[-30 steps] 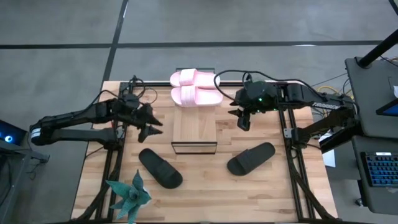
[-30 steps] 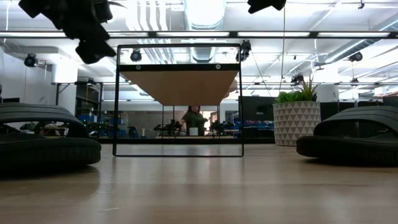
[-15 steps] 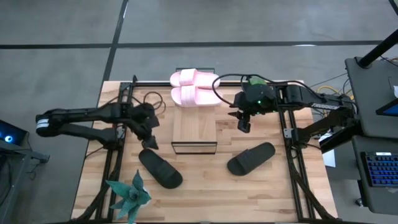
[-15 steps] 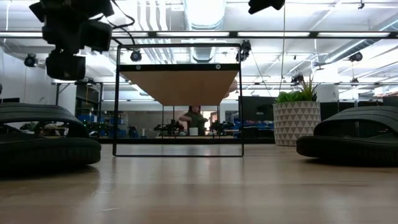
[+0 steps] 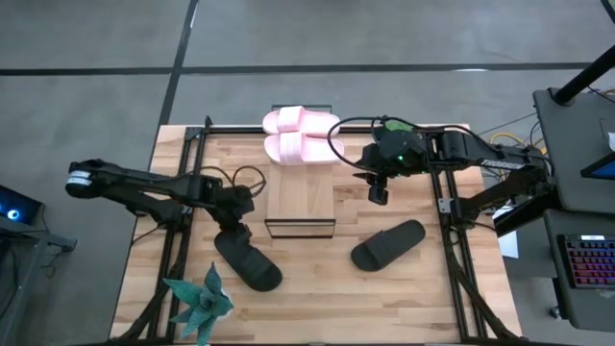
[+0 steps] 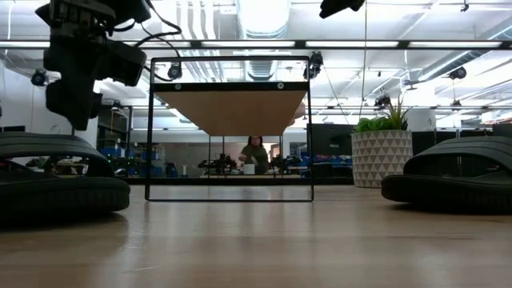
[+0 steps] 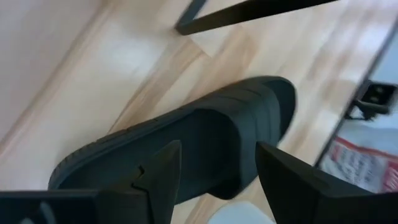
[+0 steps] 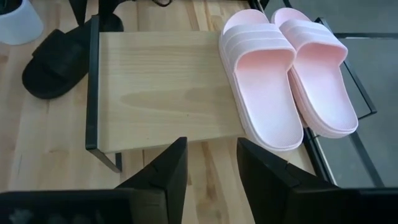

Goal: Pick and place slides into the shelf
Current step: Put the left black slide on the shelf

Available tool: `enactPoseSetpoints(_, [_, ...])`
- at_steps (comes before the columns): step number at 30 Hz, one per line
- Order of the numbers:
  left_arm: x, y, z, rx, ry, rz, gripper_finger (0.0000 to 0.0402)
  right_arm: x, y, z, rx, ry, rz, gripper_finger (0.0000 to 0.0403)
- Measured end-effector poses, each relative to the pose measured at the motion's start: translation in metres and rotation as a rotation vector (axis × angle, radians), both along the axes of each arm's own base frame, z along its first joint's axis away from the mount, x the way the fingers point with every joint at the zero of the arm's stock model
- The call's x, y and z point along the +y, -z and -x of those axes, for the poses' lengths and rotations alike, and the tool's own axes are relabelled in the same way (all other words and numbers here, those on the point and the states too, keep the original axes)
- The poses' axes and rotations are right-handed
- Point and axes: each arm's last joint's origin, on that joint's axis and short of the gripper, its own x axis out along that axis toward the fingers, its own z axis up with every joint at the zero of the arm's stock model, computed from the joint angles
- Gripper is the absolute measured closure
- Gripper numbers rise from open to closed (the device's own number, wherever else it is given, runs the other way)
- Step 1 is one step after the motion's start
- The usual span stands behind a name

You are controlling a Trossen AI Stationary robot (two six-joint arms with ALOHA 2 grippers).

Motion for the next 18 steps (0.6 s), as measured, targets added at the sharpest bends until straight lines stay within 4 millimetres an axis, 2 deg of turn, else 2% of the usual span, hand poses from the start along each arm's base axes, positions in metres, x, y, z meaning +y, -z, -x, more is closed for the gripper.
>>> enactPoseSetpoints(4, [-0.008,0.000,0.002,0.033,-0.094,-0.010,0.0211,0.000,0.000,0.000,0.000,0.000,0.000,0.0273])
enactPoseSetpoints(9, [-0.020,0.003,0.007,0.067,-0.113,0.024,0.0211,0.000,0.000,0.000,0.000,0.001,-0.001,0.0277])
enactPoseSetpoints(18, [-0.042,0.014,-0.008,0.055,-0.052,0.051,0.0211,0.000,0.000,0.000,-0.006,0.019,-0.019,0.0276])
